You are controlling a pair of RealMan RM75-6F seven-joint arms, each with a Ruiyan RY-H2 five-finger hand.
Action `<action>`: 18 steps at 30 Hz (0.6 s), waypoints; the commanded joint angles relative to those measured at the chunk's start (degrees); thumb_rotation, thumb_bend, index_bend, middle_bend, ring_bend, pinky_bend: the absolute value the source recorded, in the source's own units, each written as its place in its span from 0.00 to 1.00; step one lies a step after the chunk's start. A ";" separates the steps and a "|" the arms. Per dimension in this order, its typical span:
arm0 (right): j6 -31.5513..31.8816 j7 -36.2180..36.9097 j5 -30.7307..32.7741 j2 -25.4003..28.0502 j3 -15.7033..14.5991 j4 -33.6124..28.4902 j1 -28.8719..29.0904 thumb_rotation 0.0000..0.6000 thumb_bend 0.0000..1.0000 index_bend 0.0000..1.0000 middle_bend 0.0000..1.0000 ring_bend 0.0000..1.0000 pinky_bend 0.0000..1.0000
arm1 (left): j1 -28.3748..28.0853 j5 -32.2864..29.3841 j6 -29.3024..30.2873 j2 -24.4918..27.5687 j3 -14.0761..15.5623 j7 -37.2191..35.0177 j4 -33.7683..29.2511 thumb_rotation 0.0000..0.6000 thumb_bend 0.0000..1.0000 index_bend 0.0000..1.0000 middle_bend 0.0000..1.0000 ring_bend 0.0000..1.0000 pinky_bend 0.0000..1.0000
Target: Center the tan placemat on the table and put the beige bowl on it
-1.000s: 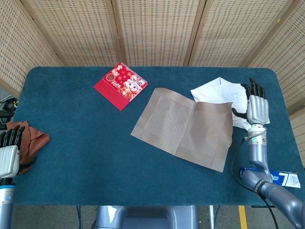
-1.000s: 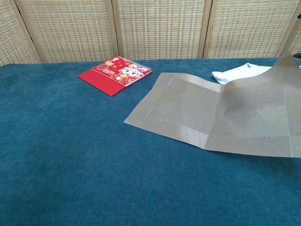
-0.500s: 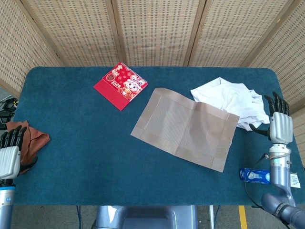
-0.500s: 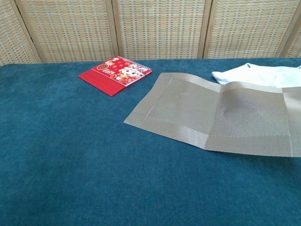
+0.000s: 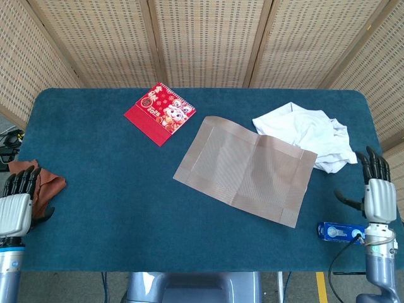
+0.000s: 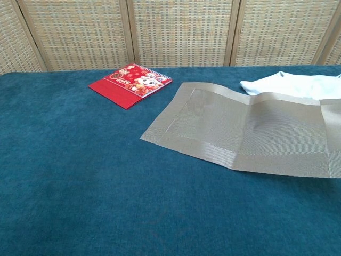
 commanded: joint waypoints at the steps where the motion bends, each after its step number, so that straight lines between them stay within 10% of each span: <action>1: 2.94 -1.50 -1.98 -0.17 -0.67 -0.48 -1.26 1.00 0.25 0.14 0.00 0.00 0.00 | -1.55 0.65 -0.76 0.60 -1.19 0.30 -1.43 1.00 0.20 0.00 0.00 0.00 0.00; 18: 1.23 4.53 0.51 1.10 2.15 0.95 -1.52 1.00 0.25 0.16 0.00 0.00 0.00 | -19.22 -0.07 -15.16 -6.01 -8.03 12.00 0.78 1.00 0.22 0.10 0.00 0.00 0.00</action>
